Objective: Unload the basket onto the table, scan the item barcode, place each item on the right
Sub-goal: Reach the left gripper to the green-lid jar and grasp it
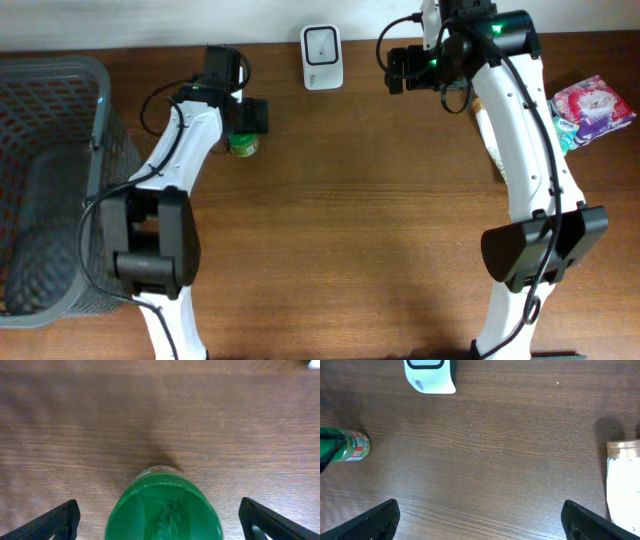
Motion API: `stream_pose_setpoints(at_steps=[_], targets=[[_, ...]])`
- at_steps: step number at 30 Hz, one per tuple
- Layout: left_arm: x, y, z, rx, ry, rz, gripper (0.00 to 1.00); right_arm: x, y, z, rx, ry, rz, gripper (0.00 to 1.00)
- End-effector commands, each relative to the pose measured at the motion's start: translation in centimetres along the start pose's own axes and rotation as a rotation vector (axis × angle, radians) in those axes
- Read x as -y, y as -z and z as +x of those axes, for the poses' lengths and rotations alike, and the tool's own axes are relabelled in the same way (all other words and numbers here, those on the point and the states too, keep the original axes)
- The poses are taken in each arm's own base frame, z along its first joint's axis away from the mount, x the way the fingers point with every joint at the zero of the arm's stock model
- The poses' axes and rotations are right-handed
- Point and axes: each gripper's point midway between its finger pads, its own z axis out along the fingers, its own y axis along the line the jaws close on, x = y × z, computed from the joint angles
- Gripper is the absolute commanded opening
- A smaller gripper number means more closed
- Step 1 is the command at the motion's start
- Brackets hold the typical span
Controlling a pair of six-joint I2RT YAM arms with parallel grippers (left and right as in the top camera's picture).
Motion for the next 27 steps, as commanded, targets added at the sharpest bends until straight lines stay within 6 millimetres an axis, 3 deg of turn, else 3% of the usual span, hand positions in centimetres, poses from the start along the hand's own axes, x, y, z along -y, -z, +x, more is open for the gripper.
stream_pose_setpoints(at_steps=[1,4,6,7,12,15,18,21,25,27], targets=[[0.7,-1.6,1.0,-0.039,0.012,0.016,0.99,0.1,-0.5,0.2,-0.012,-0.004,0.011,0.99],[1.2,-2.3,1.5,-0.059,0.01,0.039,0.99,0.0,-0.5,0.2,-0.012,-0.004,0.01,0.99],[1.2,-3.2,2.2,-0.081,0.008,0.036,0.93,0.1,-0.5,0.2,-0.012,-0.004,0.011,0.99],[1.3,-3.2,2.2,-0.08,0.006,0.036,0.84,0.1,-0.5,0.2,-0.012,-0.004,0.01,0.99],[1.3,-3.0,2.1,-0.084,0.005,0.036,0.71,0.1,-0.5,0.2,-0.012,-0.004,0.011,0.99],[2.0,-1.5,1.5,-0.097,-0.009,0.04,0.63,0.1,-0.5,0.2,-0.012,-0.004,0.011,0.99],[5.3,0.5,1.5,-0.13,-0.046,0.125,0.68,0.1,-0.5,0.2,-0.012,-0.004,0.011,0.99],[11.8,1.8,3.0,-0.159,-0.118,0.296,0.68,0.1,-0.5,0.2,-0.012,-0.004,0.011,0.99],[18.4,3.2,5.4,-0.153,-0.248,0.351,0.71,0.1,-0.5,0.2,-0.012,-0.004,0.01,0.99],[20.8,3.9,6.6,-0.152,-0.3,0.366,0.72,0.0,-0.5,0.2,-0.012,-0.004,0.01,0.99]])
